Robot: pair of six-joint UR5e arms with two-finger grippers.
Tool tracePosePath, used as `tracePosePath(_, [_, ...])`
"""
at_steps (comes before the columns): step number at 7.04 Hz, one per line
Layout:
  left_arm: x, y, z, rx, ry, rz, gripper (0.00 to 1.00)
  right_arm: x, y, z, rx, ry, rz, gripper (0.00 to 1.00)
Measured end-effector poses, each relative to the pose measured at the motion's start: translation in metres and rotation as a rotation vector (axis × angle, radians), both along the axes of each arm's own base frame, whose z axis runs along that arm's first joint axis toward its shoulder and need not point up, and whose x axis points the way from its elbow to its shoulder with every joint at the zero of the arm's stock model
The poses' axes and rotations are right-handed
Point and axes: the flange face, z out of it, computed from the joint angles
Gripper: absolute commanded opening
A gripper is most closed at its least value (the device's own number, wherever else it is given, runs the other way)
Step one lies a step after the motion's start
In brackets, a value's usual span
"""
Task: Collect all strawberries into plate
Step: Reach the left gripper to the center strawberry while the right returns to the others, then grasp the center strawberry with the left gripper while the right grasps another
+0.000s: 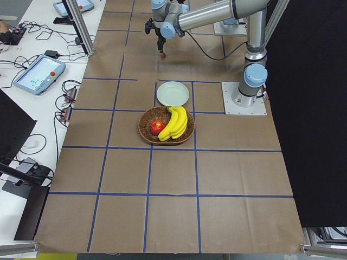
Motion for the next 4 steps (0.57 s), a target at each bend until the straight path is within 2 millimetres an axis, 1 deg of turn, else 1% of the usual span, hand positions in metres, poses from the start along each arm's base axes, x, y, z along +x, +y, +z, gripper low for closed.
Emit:
tracePosePath(1, [-0.005,-0.005,-0.02,0.001,0.003,0.005,0.99,-0.003,-0.002,-0.015,0.015,-0.002,-0.005,1.0])
tracePosePath(2, [-0.009,-0.006,-0.035,0.012,0.002,0.019,0.96,-0.007,-0.004,-0.028,0.031,-0.005,-0.01,1.0])
tracePosePath(4, [-0.015,-0.003,-0.052,0.042,0.011,0.058,0.9,-0.009,-0.002,-0.042,0.071,-0.003,-0.019,1.0])
